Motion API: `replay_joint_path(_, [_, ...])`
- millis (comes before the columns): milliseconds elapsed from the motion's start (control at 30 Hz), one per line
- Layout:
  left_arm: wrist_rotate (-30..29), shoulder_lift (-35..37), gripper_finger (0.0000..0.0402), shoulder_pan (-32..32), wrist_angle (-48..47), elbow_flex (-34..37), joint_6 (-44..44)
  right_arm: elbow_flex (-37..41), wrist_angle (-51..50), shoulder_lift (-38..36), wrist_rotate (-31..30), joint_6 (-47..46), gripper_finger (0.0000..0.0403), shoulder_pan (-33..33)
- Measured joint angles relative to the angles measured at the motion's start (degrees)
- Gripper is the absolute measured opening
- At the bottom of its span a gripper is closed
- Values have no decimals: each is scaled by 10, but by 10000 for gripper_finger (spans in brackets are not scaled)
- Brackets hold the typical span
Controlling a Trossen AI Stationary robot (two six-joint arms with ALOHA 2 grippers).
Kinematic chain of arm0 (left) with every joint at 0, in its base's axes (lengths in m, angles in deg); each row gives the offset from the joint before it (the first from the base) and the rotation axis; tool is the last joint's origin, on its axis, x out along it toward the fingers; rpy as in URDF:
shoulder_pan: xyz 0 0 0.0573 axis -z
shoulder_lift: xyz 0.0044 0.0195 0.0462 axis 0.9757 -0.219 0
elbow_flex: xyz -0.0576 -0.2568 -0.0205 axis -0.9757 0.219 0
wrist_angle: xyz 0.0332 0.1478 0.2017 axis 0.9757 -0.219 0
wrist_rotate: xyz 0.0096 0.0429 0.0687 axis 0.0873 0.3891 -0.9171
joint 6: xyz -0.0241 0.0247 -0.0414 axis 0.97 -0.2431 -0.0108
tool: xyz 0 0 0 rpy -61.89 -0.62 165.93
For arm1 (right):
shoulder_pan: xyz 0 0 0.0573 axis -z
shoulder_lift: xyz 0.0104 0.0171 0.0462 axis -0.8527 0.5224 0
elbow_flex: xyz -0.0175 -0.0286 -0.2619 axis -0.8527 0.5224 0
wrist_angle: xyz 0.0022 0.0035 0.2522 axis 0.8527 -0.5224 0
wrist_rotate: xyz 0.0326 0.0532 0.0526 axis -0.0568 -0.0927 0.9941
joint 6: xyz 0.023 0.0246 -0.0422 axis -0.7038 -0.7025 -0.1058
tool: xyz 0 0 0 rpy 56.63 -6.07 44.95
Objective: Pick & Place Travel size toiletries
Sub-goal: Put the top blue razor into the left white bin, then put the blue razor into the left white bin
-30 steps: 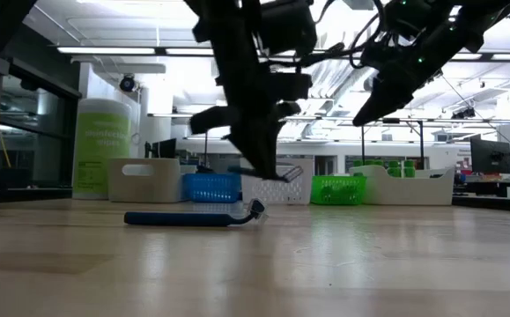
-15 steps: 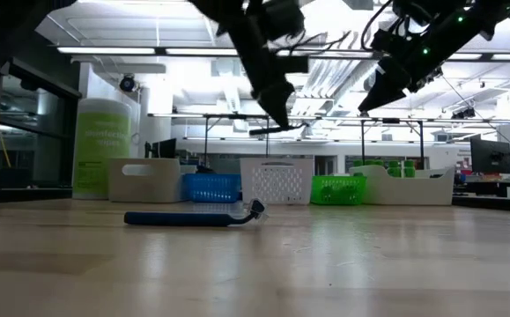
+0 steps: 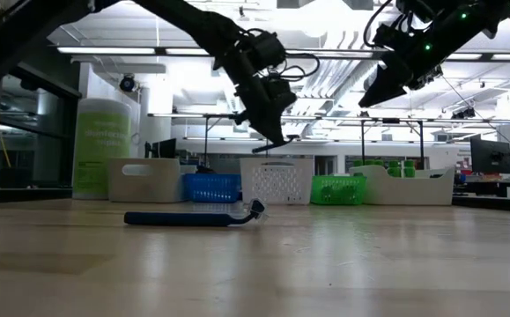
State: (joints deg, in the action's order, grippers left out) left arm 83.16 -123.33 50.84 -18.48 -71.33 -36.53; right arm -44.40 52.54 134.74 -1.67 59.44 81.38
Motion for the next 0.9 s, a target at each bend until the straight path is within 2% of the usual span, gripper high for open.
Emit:
replay_joint_path(367, [-6,-14,110,-1,-6,0,17,0,-1,0,5,0,193,0])
replay_joint_path(533, [-5,7,124,-1,-40,0,14,0,-3,0,5,0,193,0])
replay_joint_path(700, [7,42,126,16,-162,0,-12,0,-17,0,5,0,193,0])
replay_joint_path(900, [5,51,127,91,-306,0,-42,0,-30,0,5,0,193,0])
